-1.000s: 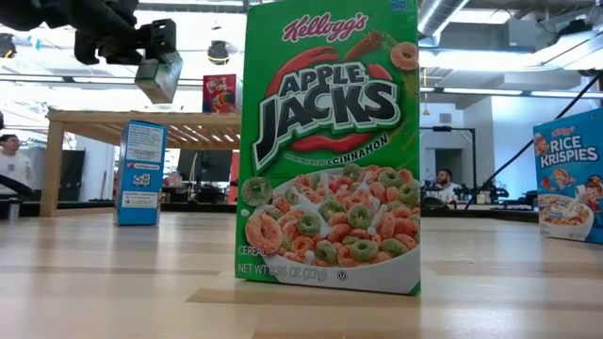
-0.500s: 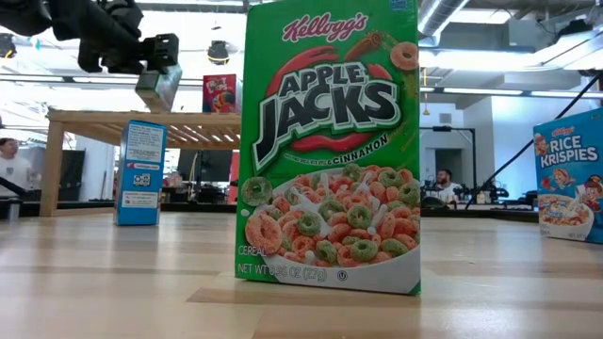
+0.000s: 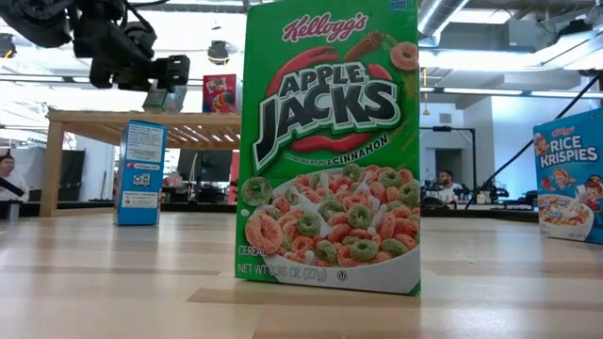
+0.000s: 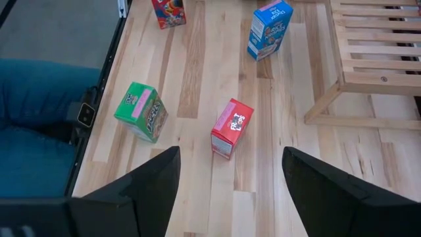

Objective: Stack cereal on shelf
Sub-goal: Put the top right green cereal box on the shelf

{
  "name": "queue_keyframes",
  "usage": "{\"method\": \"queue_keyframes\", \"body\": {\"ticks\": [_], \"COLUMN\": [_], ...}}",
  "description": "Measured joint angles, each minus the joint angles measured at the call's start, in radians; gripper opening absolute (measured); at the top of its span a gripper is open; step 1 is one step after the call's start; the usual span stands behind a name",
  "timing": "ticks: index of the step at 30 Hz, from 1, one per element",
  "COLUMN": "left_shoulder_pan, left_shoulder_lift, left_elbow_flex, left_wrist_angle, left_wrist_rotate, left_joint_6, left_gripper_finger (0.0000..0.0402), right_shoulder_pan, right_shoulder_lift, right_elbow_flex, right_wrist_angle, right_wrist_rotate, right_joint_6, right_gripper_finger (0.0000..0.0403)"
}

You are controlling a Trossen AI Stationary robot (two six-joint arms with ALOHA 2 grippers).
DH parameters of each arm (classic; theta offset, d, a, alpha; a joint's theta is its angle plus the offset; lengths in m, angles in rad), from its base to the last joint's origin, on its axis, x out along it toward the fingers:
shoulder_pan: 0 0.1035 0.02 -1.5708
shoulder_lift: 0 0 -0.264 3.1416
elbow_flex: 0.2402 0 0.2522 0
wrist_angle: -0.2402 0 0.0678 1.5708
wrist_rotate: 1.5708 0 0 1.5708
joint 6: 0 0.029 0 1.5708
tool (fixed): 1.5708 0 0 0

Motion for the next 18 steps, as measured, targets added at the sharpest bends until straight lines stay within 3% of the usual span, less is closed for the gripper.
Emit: {"method": "queue_keyframes", "body": {"ticks": [11, 18], "left_shoulder_pan": [0.017, 0.017], "left_shoulder_lift": [0.048, 0.052], "left_elbow_flex": [0.0, 0.0], "left_wrist_angle": [0.019, -0.004], "left_wrist_rotate": [0.0, -0.001], "left_joint_6": [0.066, 0.006], "left_gripper_finger": [0.0178, 0.0178], "right_shoulder_pan": [0.0, 0.0], "right_shoulder_lift": [0.0, 0.0], "right_elbow_flex": [0.0, 0.0], "right_wrist_angle": [0.0, 0.0], "right_wrist_rotate": [0.0, 0.0], "right_joint_6": [0.0, 0.0], "right_gripper_finger": [0.0292, 0.0292]}}
